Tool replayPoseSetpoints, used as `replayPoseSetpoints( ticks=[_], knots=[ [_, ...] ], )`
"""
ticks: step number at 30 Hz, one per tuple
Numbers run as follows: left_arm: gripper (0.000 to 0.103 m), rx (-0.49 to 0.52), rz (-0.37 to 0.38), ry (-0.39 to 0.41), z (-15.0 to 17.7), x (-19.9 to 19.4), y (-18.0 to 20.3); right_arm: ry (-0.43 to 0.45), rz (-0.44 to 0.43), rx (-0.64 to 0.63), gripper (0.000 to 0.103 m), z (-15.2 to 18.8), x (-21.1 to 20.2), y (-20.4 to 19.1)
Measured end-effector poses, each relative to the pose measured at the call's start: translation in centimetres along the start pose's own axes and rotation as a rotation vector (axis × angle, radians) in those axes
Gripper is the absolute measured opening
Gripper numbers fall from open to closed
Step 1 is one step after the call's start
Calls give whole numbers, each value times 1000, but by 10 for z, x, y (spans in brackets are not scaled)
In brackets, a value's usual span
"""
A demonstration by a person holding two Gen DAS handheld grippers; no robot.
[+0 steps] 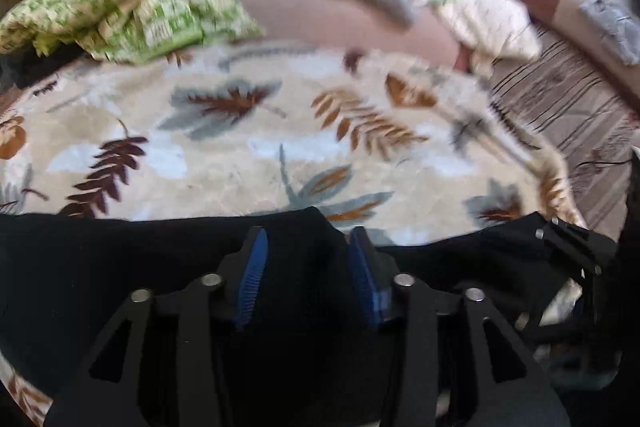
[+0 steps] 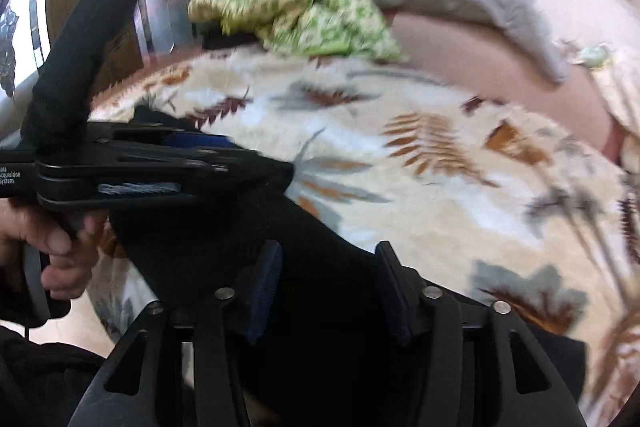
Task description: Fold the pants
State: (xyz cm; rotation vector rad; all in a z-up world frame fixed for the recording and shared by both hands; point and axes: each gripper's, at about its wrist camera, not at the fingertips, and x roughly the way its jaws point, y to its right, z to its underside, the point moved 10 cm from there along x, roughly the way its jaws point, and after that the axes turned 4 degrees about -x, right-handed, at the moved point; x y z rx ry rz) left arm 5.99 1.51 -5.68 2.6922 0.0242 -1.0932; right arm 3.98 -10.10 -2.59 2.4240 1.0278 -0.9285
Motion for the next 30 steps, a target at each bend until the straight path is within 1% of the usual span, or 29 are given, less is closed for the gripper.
replayPoseSetpoints(
  ticks=[1, 2, 3, 4, 5, 6, 7, 8, 9, 11, 13, 14, 15, 16, 17, 18, 19, 20, 21, 22, 23, 25, 28, 29, 30],
  knots=[
    [45, 8, 34, 7, 11, -9, 4, 7, 7, 7, 57, 4, -10, 3],
    [45, 23, 57, -6, 20, -10, 7, 2, 12, 10, 61, 10, -16, 6],
    [45, 55, 67, -40, 35, -4, 11, -22, 32, 13, 67, 20, -20, 12],
    [45, 80, 49, -91, 49, 7, 10, -55, 57, 18, 71, 29, -19, 17],
    [46, 115, 34, -91, 59, 14, 9, -114, 79, 31, 79, 44, -14, 24],
    [47, 145, 38, -45, 58, 12, 12, -227, 71, 60, 86, 69, 0, 31],
    [47, 137, 42, -48, 58, 14, 11, -216, 46, 94, 87, 75, 1, 34],
    [47, 115, 49, -54, 56, 13, 11, -178, 33, 120, 87, 71, -2, 37],
    [47, 105, 53, -63, 54, 13, 10, -195, 26, 122, 87, 70, -2, 38],
    [49, 112, 57, -66, 54, 12, 11, -182, 35, 120, 87, 69, -4, 38],
    [49, 122, 60, -53, 56, 10, 12, -165, 63, 121, 85, 65, -11, 40],
    [49, 119, 64, -47, 57, 10, 12, -135, 85, 127, 85, 61, -18, 41],
    [49, 113, 68, -43, 57, 10, 11, -78, 102, 144, 86, 55, -28, 44],
    [49, 109, 69, -40, 57, 10, 11, -49, 110, 161, 86, 54, -34, 48],
    [49, 106, 70, -37, 57, 11, 10, -46, 129, 181, 87, 57, -37, 54],
    [49, 106, 68, -34, 57, 11, 11, -91, 163, 211, 87, 68, -32, 63],
    [50, 109, 67, -30, 57, 11, 11, -158, 170, 242, 88, 84, -24, 69],
    [50, 114, 64, -25, 57, 11, 11, -151, 141, 278, 89, 91, -21, 72],
    [50, 113, 64, -21, 57, 10, 11, -126, 127, 291, 89, 87, -27, 73],
    [50, 110, 67, -20, 57, 10, 11, -135, 114, 309, 87, 85, -30, 75],
    [50, 105, 72, -19, 57, 10, 10, -120, 108, 337, 86, 83, -38, 79],
    [50, 98, 80, -18, 57, 9, 10, -11, 120, 435, 86, 80, -66, 95],
    [51, 87, 86, -12, 56, 9, 9, 166, 94, 691, 87, 95, -117, 131],
    [51, 84, 87, -8, 56, 9, 10, 214, 73, 790, 87, 104, -127, 144],
    [52, 83, 87, -4, 57, 9, 10, 255, 33, 914, 87, 119, -136, 157]
  ],
)
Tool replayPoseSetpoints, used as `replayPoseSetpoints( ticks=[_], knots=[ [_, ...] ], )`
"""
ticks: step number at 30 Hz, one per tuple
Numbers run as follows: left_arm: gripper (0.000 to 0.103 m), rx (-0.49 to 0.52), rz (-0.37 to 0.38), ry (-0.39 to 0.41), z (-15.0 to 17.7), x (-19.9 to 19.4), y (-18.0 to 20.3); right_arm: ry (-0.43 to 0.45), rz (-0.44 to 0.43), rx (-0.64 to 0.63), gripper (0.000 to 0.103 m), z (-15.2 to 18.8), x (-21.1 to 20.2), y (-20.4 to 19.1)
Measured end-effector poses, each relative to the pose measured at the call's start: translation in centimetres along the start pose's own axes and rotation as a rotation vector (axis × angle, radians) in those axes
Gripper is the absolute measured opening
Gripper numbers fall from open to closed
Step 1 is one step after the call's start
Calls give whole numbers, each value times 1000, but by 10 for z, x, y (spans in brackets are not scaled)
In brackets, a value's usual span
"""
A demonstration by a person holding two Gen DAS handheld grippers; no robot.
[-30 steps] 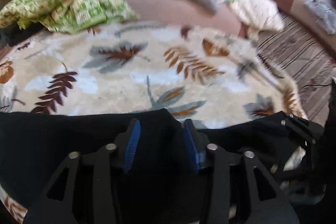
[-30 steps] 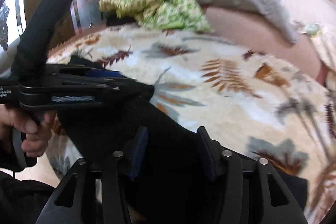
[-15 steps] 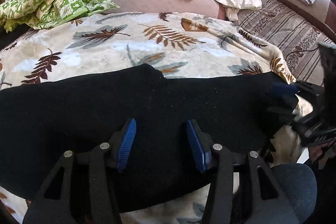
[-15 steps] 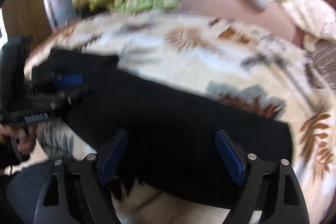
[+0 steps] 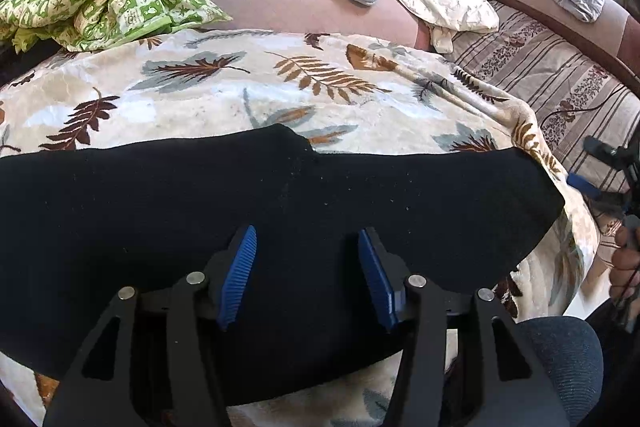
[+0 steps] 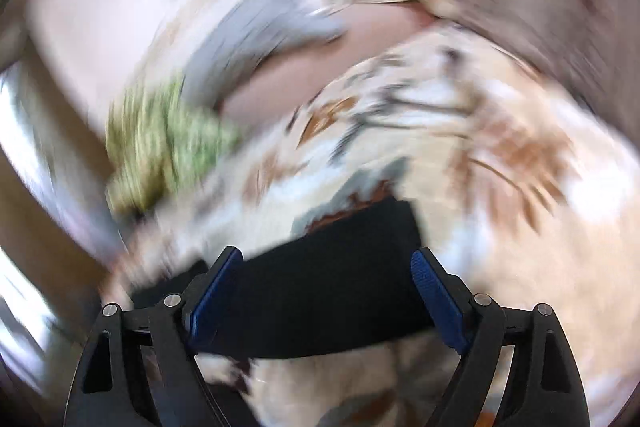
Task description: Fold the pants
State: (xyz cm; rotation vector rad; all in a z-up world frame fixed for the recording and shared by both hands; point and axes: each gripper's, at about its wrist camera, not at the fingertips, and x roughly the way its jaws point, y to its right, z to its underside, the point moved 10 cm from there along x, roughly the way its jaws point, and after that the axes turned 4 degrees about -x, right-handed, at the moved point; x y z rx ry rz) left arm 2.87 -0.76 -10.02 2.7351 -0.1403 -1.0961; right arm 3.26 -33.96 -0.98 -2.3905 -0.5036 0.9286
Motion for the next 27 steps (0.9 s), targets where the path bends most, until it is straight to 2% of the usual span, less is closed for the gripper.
replayPoseSetpoints(
  ticks=[4, 5, 9, 11, 14, 17, 22, 25, 27],
  knots=[
    [53, 1, -1, 11, 0, 0, 1, -4, -141, 294, 86, -2, -9, 38],
    [54, 1, -1, 11, 0, 0, 1, -11, -149, 314, 86, 0, -9, 40],
    [54, 1, -1, 11, 0, 0, 1, -133, -127, 397, 85, 23, 12, 51],
    [55, 1, -1, 14, 1, 0, 2, -140, -140, 389, 86, 21, 13, 48],
    [55, 2, -2, 10, 0, 0, 1, -177, -228, 436, 85, 25, 22, 37],
    [55, 0, -1, 11, 0, 0, 1, -237, -178, 399, 80, 35, 33, 34],
    [56, 2, -2, 12, 0, 0, 2, -184, -122, 424, 71, 31, 34, 47],
    [56, 2, -2, 11, 0, 0, 1, -198, -108, 352, 75, 31, 38, 36],
    [56, 2, -1, 10, 0, 0, 2, -198, -105, 325, 67, 31, 42, 33]
  ],
)
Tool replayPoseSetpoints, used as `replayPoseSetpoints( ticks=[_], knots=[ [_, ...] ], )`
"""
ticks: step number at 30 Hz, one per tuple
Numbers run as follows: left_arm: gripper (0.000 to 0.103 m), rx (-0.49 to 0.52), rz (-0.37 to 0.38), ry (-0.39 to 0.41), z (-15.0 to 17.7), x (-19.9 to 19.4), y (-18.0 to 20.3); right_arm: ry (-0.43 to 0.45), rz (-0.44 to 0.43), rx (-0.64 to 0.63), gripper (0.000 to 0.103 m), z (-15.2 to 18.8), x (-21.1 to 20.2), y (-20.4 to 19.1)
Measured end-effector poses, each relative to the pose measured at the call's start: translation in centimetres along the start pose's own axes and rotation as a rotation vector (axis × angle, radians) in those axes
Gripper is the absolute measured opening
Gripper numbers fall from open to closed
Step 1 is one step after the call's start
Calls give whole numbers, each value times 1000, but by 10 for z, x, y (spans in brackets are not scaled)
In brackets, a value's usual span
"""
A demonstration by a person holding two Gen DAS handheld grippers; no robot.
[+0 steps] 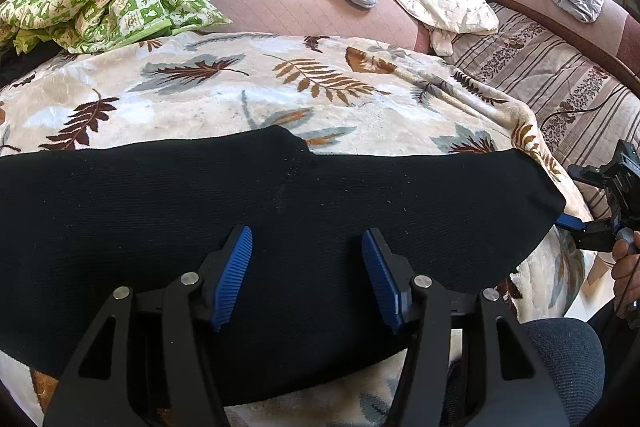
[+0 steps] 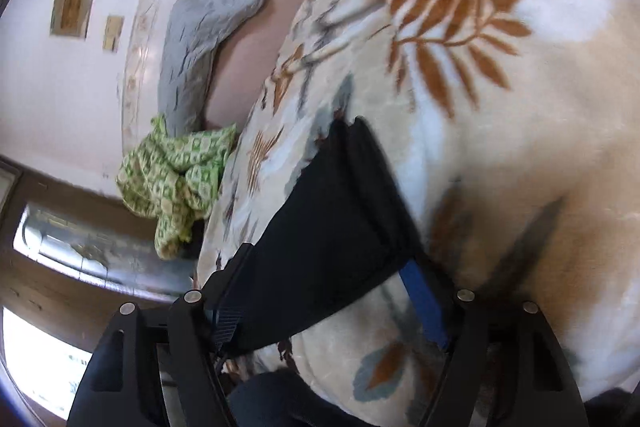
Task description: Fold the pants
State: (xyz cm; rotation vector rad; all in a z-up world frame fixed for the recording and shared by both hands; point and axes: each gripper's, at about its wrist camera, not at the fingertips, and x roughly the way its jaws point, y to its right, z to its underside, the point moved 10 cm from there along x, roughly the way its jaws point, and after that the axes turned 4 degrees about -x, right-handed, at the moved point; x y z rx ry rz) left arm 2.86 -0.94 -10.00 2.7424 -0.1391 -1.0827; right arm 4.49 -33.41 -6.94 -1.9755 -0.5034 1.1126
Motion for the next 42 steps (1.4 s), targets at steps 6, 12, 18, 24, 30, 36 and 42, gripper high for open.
replayPoseSetpoints(
  ticks=[6, 12, 18, 24, 30, 36, 42],
  knots=[
    [56, 0, -1, 1, 0, 0, 0, 23, 40, 45, 41, -2, -4, 18],
    [56, 0, -1, 1, 0, 0, 0, 71, 60, 88, 23, -3, -9, 31],
    [56, 1, -2, 0, -1, 0, 0, 74, 88, 45, 23, -4, -7, 27],
    [66, 24, -6, 10, 0, 1, 6, 81, 104, -21, 8, -10, -10, 21],
    [75, 89, 25, -2, -6, 1, 27, 126, 140, -19, 7, -18, -24, 28],
    [75, 66, 79, 5, -12, -10, 32, 227, 176, -35, 7, -39, -59, 34],
    [75, 61, 40, -33, -5, 3, 28, 191, 234, -18, 7, -35, -52, 47]
  ],
)
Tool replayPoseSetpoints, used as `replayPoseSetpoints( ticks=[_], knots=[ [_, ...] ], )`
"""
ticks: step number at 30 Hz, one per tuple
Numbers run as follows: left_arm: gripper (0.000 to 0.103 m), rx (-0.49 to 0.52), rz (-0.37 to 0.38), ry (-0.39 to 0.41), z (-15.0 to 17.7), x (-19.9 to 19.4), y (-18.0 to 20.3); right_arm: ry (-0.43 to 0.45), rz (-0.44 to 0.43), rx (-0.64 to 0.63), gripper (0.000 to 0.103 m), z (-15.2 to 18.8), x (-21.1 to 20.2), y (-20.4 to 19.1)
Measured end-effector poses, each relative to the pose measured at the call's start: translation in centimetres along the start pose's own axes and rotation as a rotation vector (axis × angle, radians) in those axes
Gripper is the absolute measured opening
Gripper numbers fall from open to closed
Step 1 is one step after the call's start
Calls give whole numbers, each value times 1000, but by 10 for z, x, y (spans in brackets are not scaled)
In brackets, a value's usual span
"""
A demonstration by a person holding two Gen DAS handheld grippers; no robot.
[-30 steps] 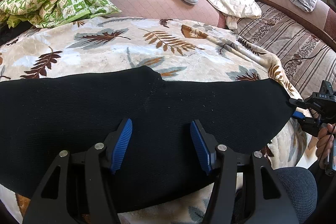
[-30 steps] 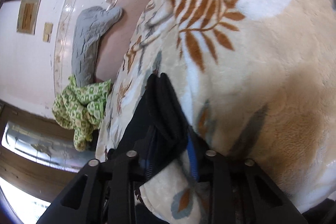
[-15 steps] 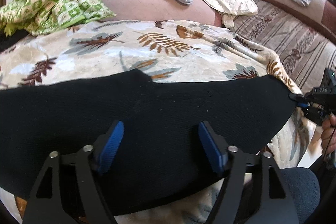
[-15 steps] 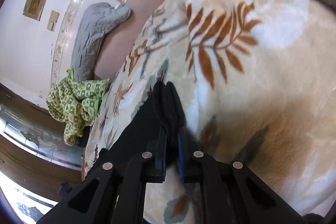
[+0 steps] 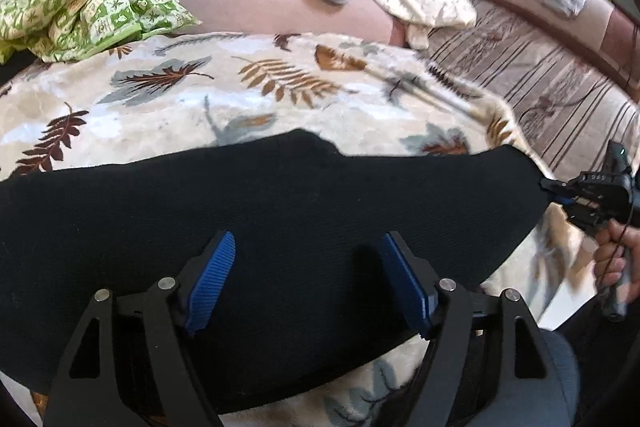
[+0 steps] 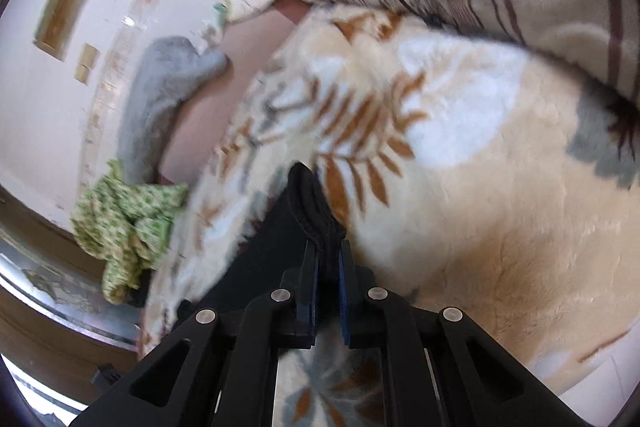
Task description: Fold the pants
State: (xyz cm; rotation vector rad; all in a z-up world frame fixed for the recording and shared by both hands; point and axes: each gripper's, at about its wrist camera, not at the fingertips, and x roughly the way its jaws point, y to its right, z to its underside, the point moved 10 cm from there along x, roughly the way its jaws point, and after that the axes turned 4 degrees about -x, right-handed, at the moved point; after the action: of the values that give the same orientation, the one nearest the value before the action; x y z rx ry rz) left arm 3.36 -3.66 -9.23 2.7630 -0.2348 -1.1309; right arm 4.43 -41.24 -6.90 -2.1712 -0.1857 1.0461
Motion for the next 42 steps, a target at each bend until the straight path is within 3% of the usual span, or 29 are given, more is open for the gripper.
replayPoseSetpoints(
  ticks=[4, 8, 11, 18, 25, 29, 36, 42],
  knots=[
    [79, 65, -88, -18, 4, 7, 6, 11, 13, -20, 7, 0, -2, -2],
    [82, 50, -103, -27, 4, 10, 5, 62, 9, -128, 7, -2, -10, -26],
    [82, 50, -109, -27, 4, 10, 4, 54, -46, -234, 7, 8, -7, -59],
    [83, 51, -108, -28, 4, 10, 4, -77, -123, -315, 8, 51, 28, -102],
    [83, 49, -106, -26, 4, 10, 4, -145, -182, -351, 8, 74, 42, -129],
    [81, -37, -66, 11, -5, -4, -8, -183, -225, -395, 8, 91, 49, -151],
    [81, -190, -253, 135, -21, -52, -83, -252, -303, -467, 8, 119, 62, -195],
    [81, -234, -290, 91, 3, -35, -105, -364, -389, -603, 8, 166, 75, -244]
  ],
)
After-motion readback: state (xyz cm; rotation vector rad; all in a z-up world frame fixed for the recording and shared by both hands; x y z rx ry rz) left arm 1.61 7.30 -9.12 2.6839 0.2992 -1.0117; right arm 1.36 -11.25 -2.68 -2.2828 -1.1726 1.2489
